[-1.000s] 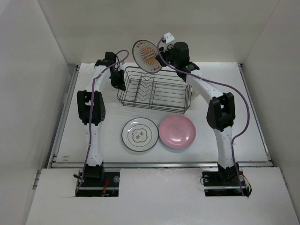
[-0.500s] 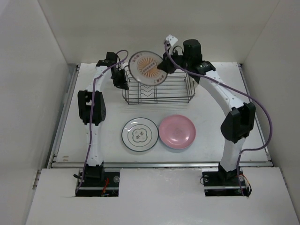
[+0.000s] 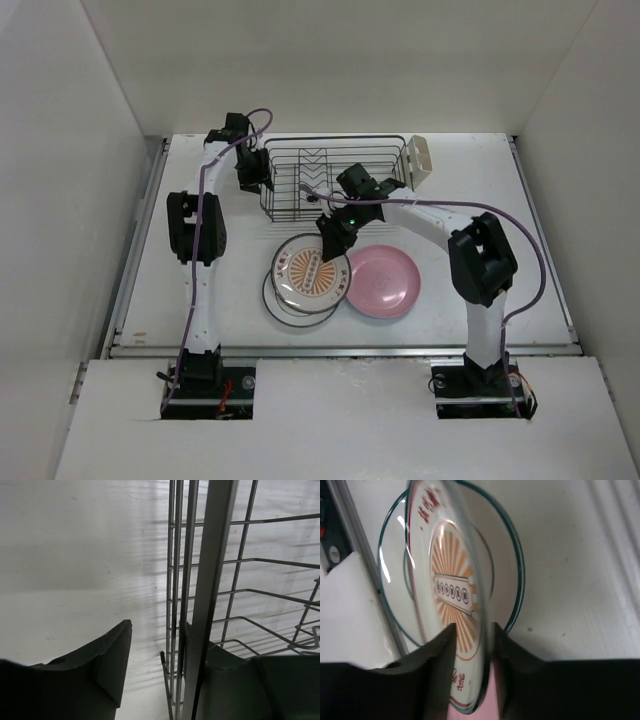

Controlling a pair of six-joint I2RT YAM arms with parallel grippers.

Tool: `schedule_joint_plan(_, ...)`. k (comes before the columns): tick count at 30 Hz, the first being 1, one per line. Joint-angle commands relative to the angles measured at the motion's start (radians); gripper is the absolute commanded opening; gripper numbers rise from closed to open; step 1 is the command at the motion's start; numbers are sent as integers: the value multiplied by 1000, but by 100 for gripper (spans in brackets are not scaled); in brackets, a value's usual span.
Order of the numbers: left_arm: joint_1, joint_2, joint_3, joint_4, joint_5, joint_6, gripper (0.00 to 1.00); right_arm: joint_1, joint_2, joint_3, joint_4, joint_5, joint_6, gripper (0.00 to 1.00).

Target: Unload the plates from the dish rack

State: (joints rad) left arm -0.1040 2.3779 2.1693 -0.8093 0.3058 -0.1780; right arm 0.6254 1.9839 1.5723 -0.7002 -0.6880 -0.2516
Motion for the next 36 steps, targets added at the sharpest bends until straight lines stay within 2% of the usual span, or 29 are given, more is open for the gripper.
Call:
schedule_joint_plan(1,-29,-62,26,-37,-97,87,41,8,36,92,24,34,-3,43)
schedule_joint_plan(2,-40,-81,26,-48,-112,106,43,8,45,103,24,68,-3,66)
schedule_joint_plan(3,-62,-92,17,-48,-128,124,47,19,58,117,24,79,-3,98)
schedule_joint_plan(4,-71,-101,17,-48,-158,138,49,19,58,117,12,88,-3,100)
schedule_joint_plan(7,-92,-132,-8,-48,-183,158,55,43,44,130,2,110,-14,100)
schedule_joint_plan(13,-33,-160,-8,-57,-133,80,58,63,-74,72,22,143,6,100)
schedule_joint_plan(15,-33,-180,-8,-57,-132,80,58,63,-132,46,79,179,43,100)
schedule_joint_plan(18,-22,-242,-28,-67,-161,106,58,63,-282,-18,184,370,167,100)
schedule_joint_plan(19,-22,-261,-38,-67,-175,118,59,54,-321,-43,203,528,202,100)
schedule_joint_plan(22,-11,-347,-49,-67,-210,118,63,28,-456,-54,214,865,351,100)
schedule_joint_plan(23,3,-391,-61,-67,-220,118,64,11,-514,-54,194,1130,383,100)
schedule_joint_plan(25,35,-439,-91,-67,-258,118,69,-10,-577,-86,173,1382,409,100)
schedule_joint_plan(26,50,-463,-104,-67,-279,118,72,-38,-609,-131,173,1611,423,100)
schedule_joint_plan(30,139,-612,-215,-56,-411,55,87,-116,-839,-275,211,1983,434,100)
schedule_joint_plan(34,214,-736,-329,-28,-551,8,98,-139,-1050,-391,267,2010,443,100)
schedule_joint_plan(35,225,-764,-362,-13,-577,8,100,-139,-1088,-406,268,1980,443,100)
schedule_joint_plan(36,225,-792,-434,22,-635,8,100,-139,-1149,-431,278,1879,431,100)
